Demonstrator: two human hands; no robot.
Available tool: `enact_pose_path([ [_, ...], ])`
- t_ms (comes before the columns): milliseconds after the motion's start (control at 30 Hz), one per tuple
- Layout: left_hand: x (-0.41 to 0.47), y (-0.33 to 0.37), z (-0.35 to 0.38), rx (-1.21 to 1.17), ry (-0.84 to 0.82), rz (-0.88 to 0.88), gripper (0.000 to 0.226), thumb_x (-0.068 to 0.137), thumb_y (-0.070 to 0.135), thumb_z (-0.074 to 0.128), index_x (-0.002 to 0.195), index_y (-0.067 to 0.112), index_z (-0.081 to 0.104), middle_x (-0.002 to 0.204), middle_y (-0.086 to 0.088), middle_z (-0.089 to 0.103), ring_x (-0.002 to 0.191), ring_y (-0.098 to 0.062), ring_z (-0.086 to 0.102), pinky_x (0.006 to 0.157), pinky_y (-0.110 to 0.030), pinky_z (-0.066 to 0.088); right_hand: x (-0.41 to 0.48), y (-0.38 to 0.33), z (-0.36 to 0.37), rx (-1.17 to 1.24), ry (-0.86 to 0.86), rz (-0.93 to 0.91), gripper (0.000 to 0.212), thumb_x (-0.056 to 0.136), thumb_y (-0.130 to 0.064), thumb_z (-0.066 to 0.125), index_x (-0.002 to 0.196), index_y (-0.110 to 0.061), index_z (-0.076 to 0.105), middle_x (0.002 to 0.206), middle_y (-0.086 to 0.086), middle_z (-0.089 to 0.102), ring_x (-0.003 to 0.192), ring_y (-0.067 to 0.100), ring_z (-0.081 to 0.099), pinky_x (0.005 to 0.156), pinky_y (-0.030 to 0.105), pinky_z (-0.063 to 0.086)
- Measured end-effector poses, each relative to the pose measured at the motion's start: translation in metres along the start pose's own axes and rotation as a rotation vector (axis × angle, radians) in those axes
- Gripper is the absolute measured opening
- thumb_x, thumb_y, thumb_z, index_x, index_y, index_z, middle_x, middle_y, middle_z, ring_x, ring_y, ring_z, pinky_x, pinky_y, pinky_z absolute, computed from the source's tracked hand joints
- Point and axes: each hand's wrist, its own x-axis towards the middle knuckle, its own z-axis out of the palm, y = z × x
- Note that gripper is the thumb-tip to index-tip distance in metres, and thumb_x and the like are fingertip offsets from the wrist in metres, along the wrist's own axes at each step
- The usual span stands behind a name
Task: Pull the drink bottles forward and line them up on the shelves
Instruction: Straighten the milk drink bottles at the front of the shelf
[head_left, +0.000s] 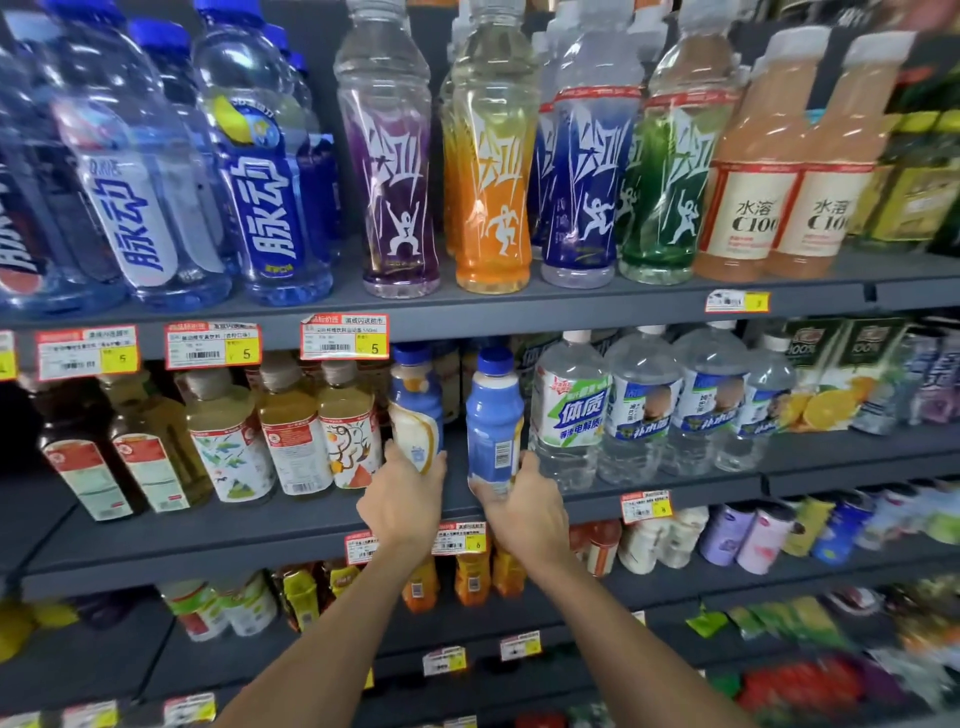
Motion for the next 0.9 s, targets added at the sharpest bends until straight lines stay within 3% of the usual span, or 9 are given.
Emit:
enact_pose_path([
  [300, -0.013, 0.002, -0.003, -0.004, 0.011, -0.034, 0.054, 0.086, 0.068, 0.058, 0.116, 0.023, 0.053, 0.096, 0.0, 0.071, 0.085, -0.025, 0.067, 0.067, -0.035, 0.043, 0.005, 0.01, -0.006, 0.0, -0.09, -0.068, 0.065, 0.092, -0.056, 0.061, 0.139, -0.016, 0.039, 0.117, 0.003, 0.068, 0.108, 0.027, 0.064, 0.088, 0.042, 0.054],
  [400, -0.022, -0.001, -0.01, 0.016, -0.01, -0.017, 0.064, 0.082, 0.075, 0.056, 0.124, 0.027, 0.05, 0.099, 0.005, 0.071, 0.089, -0.022, 0.068, 0.065, -0.032, 0.041, 0.004, 0.012, -0.006, 0.03, -0.098, -0.109, 0.061, 0.094, -0.053, 0.059, 0.137, -0.016, 0.039, 0.115, 0.003, 0.069, 0.104, 0.026, 0.066, 0.082, 0.037, 0.053],
  [500, -0.031, -0.008, -0.016, 0.039, -0.012, -0.006, 0.07, 0.078, 0.083, 0.05, 0.124, 0.031, 0.046, 0.086, 0.013, 0.07, 0.082, -0.015, 0.068, 0.06, -0.031, 0.039, 0.003, 0.014, -0.006, 0.057, -0.103, -0.146, 0.054, 0.096, -0.05, 0.059, 0.133, -0.016, 0.039, 0.111, 0.003, 0.07, 0.098, 0.023, 0.067, 0.072, 0.03, 0.05],
  [667, -0.021, -0.01, -0.02, 0.003, -0.09, 0.027, 0.084, 0.082, 0.067, 0.063, 0.148, 0.022, 0.034, 0.071, 0.018, 0.066, 0.075, -0.006, 0.06, 0.063, -0.031, 0.043, 0.004, 0.015, -0.004, 0.044, -0.09, -0.17, 0.062, 0.097, -0.049, 0.058, 0.139, -0.01, 0.037, 0.106, 0.004, 0.07, 0.092, 0.021, 0.069, 0.067, 0.028, 0.051],
  [767, -0.016, -0.004, -0.022, -0.016, -0.138, 0.033, 0.063, 0.083, 0.066, 0.063, 0.131, 0.027, 0.05, 0.081, 0.014, 0.066, 0.085, -0.011, 0.064, 0.074, -0.038, 0.054, 0.005, 0.015, -0.004, 0.05, -0.087, -0.168, 0.062, 0.096, -0.049, 0.059, 0.139, -0.011, 0.037, 0.105, 0.002, 0.07, 0.091, 0.019, 0.069, 0.071, 0.03, 0.056],
  [900, -0.025, 0.002, -0.019, 0.066, -0.115, 0.003, 0.066, 0.082, 0.077, 0.055, 0.123, 0.026, 0.046, 0.095, 0.009, 0.07, 0.092, -0.015, 0.067, 0.073, -0.036, 0.052, 0.005, 0.014, -0.005, 0.028, -0.104, -0.158, 0.063, 0.096, -0.05, 0.059, 0.14, -0.012, 0.035, 0.111, 0.006, 0.069, 0.097, 0.023, 0.069, 0.079, 0.039, 0.059],
])
